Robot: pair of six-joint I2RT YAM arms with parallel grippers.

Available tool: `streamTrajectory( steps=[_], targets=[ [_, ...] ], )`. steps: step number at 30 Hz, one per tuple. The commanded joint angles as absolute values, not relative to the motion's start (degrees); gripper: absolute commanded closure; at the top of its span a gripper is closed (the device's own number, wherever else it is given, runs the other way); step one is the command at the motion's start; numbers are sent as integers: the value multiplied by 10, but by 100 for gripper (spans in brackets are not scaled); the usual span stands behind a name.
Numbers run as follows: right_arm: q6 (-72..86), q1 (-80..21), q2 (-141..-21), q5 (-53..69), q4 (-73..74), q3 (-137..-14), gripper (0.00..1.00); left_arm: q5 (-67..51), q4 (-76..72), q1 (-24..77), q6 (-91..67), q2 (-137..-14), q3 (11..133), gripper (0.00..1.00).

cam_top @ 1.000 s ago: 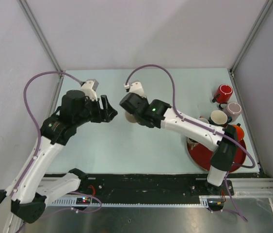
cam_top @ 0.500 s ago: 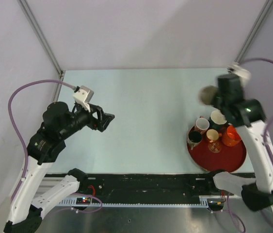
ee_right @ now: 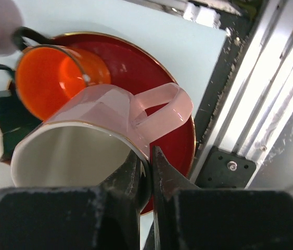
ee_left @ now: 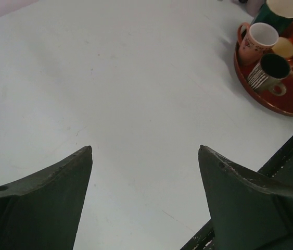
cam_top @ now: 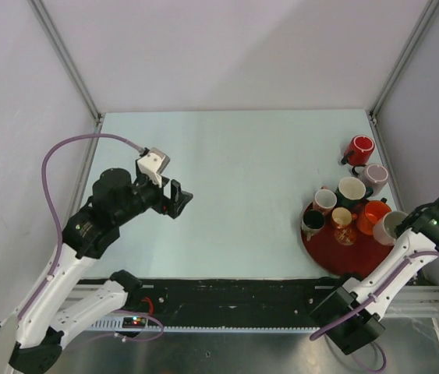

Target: Turn the mug right side up

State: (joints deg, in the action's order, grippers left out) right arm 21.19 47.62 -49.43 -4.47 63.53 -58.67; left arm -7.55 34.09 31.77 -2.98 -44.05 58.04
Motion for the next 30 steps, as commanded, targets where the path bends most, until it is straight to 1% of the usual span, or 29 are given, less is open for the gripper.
streamTrajectory(
  steps=[1, 6, 13, 17, 24, 28, 30],
  targets=[
    [231, 506, -480, -33, 583, -559, 100, -65, 299, 335, -12, -418, 588, 14],
    [247, 517, -486, -61, 586, -544, 100, -66, 299, 339, -15, -408, 592, 14],
    [253, 532, -542, -62, 566, -521, 100, -51, 298, 339, -3, -400, 595, 13],
    [261, 536, -555, -76, 556, -511, 100, -44, 298, 339, 14, -399, 597, 12],
    [256, 530, -580, -56, 538, -487, 100, -37, 296, 339, 23, -401, 600, 12],
    [263, 512, -589, -66, 530, -473, 100, -33, 295, 339, 30, -404, 603, 11],
    [270, 496, -596, -78, 527, -468, 89, -36, 296, 340, 29, -404, 603, 10]
  ],
)
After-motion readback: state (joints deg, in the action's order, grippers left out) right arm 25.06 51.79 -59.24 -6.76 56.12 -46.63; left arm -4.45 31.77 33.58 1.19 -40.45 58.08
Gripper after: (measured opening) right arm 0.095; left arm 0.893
